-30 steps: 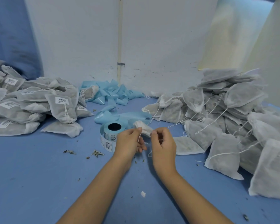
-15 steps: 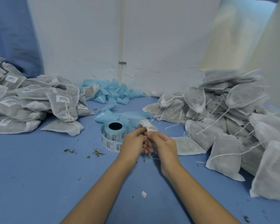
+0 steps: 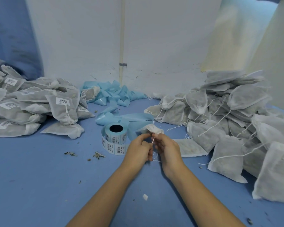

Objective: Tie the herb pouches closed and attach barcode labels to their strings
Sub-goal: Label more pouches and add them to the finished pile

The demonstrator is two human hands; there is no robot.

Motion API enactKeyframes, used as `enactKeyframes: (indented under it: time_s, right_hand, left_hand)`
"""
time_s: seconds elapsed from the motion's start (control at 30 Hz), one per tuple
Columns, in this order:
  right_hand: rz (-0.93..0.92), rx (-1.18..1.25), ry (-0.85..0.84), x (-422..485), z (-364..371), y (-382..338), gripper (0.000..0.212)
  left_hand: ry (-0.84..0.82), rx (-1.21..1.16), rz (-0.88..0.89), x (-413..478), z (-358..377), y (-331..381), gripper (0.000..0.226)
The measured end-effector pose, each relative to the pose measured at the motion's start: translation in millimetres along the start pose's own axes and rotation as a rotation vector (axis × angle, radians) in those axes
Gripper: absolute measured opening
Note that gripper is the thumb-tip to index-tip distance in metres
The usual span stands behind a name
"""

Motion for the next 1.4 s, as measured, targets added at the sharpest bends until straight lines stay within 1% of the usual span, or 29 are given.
enactKeyframes:
  time_s: [0.13,0.2,0.27,0.37,0.43,0.5,0.63,0.73,0.8,0.83,0.9,0.93,1.0,1.03,1.07,1.17,1.27,1.33,1.4]
  right_hand:
    - [0.062,0.040,-0.089,4.2,-1.6,-1.7,0.018]
    - [0.076,0.014,-0.099,4.7,-1.8,-2.1,0.018]
    - [0.043,-0.091,-0.082,4.7,-1.8,-3.5,0.018]
    - [-0.048,-0.310,-0.031,4.8,-2.8,-3.8,0.020]
    - [-0.111,-0.499,0.016,4.5,-5.8,-5.1,0.023]
    - [-0.181,-0.699,0.042,3.3,-7.4,-8.3,0.020]
    - [-0.283,-0.967,0.049,-0.6,-3.4,-13.3,0.018]
    - [-0.338,-1.217,0.039,-5.6,5.5,-14.9,0.017]
    - [-0.375,-1.270,0.028,-9.4,9.0,-16.8,0.012]
    - [-0.390,-1.287,0.010,-11.5,11.0,-17.1,0.013]
    - [-0.412,-1.329,-0.046,-14.4,16.2,-15.6,0.028]
    - [-0.422,-1.342,-0.067,-15.4,18.6,-14.6,0.035]
    - [-0.442,-1.359,-0.080,-16.4,22.7,-13.4,0.044]
    - [-0.448,-1.366,-0.082,-16.6,23.7,-12.6,0.046]
    - [-0.449,-1.369,-0.084,-16.4,24.1,-11.9,0.048]
    - [-0.495,-1.344,-0.088,-17.2,23.9,-12.5,0.053]
    - [-0.583,-1.276,-0.071,-19.0,24.3,-15.3,0.049]
    - [-0.628,-1.141,-0.039,-18.5,19.1,-17.0,0.041]
    - [-0.638,-0.967,0.038,-18.8,10.1,-20.4,0.029]
  left_hand:
    - [0.154,0.345,0.126,-5.8,-2.3,2.9,0.020]
    - [0.202,0.501,0.182,-11.0,-4.5,7.3,0.016]
    - [0.219,0.683,0.169,-14.2,-5.3,9.5,0.018]
    - [0.233,0.963,0.094,-15.0,-4.8,10.5,0.023]
    - [0.247,1.039,0.072,-15.1,-5.2,11.8,0.026]
    - [0.262,1.058,0.065,-14.9,-6.2,12.6,0.028]
    - [0.285,1.095,0.089,-16.7,-4.2,15.5,0.029]
    - [0.284,1.059,0.154,-19.0,-0.5,18.9,0.030]
    - [0.284,0.965,0.230,-19.6,-1.8,19.1,0.027]
    - [0.276,0.886,0.289,-19.6,-3.0,19.2,0.024]
    - [0.227,0.693,0.417,-19.7,-3.8,21.3,0.016]
    - [0.197,0.597,0.460,-20.4,-3.3,23.3,0.016]
    - [0.166,0.426,0.508,-21.7,-3.2,25.6,0.028]
    - [0.163,0.359,0.502,-21.6,-3.3,25.5,0.036]
    - [0.157,0.307,0.485,-20.7,-3.6,24.5,0.039]
    - [0.150,0.233,0.455,-17.5,-5.5,19.7,0.033]
    - [0.141,0.209,0.460,-15.3,-5.3,19.0,0.027]
    - [0.129,0.180,0.431,-15.4,-4.7,17.1,0.019]
    - [0.108,0.145,0.367,-15.2,-3.3,12.9,0.015]
Point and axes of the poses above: each hand's wrist, its own x-axis towards the middle knuckle, its own z-axis out of the palm, y = z × x, the point moved 5 cm from there along x, towards the middle knuckle, and after that the axes turned 13 degrees about -y, right-handed, at the moved point
